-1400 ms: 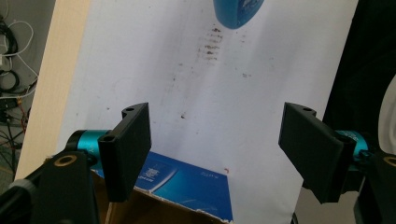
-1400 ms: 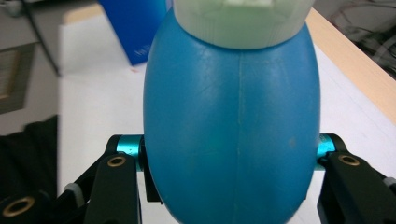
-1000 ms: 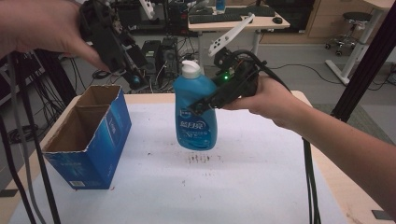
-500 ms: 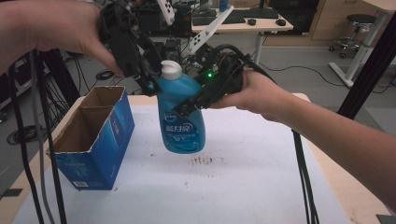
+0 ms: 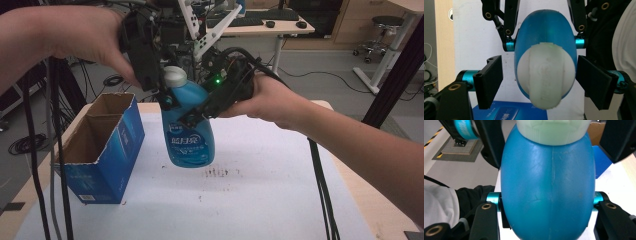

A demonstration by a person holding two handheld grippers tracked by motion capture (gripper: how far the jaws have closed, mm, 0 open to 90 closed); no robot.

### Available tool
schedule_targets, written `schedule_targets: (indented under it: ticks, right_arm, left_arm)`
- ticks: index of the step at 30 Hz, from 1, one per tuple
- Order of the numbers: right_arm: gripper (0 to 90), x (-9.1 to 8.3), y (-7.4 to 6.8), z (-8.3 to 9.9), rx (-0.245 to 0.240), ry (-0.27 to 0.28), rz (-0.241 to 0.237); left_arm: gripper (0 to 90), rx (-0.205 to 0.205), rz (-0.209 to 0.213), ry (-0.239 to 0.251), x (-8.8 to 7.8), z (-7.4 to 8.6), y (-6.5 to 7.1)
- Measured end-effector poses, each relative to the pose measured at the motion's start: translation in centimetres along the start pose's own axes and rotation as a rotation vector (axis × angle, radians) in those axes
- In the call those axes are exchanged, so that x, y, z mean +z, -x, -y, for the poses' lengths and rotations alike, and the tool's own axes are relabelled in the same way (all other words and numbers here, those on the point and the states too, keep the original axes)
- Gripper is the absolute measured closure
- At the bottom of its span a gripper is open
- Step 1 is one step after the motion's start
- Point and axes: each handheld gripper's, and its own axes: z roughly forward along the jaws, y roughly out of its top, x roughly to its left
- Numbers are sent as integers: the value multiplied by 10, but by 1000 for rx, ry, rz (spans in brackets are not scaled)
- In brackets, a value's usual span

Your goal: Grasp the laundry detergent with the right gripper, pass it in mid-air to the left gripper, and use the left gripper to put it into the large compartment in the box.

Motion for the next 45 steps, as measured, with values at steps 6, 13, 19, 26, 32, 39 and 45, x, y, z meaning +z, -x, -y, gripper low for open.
schedule_targets:
  ticks: [6,13,19,26,32,39,45]
  right_arm:
    - [454,-3,1,0,5,5,-2]
    - [453,-3,0,0,13,4,-2]
    - [453,-4,1,1,13,5,5]
    - [454,-4,2,1,3,10,8]
    - [454,-5,2,1,16,3,4]
    - [454,-5,3,2,4,9,9]
    - [453,-4,4,2,11,4,8]
  left_arm:
    - [226,-6,-3,-9,2,-2,1]
    - [230,-1,-6,-20,3,-2,-1]
    - [248,-9,-7,-13,3,-2,-1]
    - [271,-19,0,-16,3,-1,-2]
    - [286,-21,8,-10,5,-3,-1]
    - [309,-30,3,-21,5,-2,-3]
    - [352,-35,5,-14,5,-3,-1]
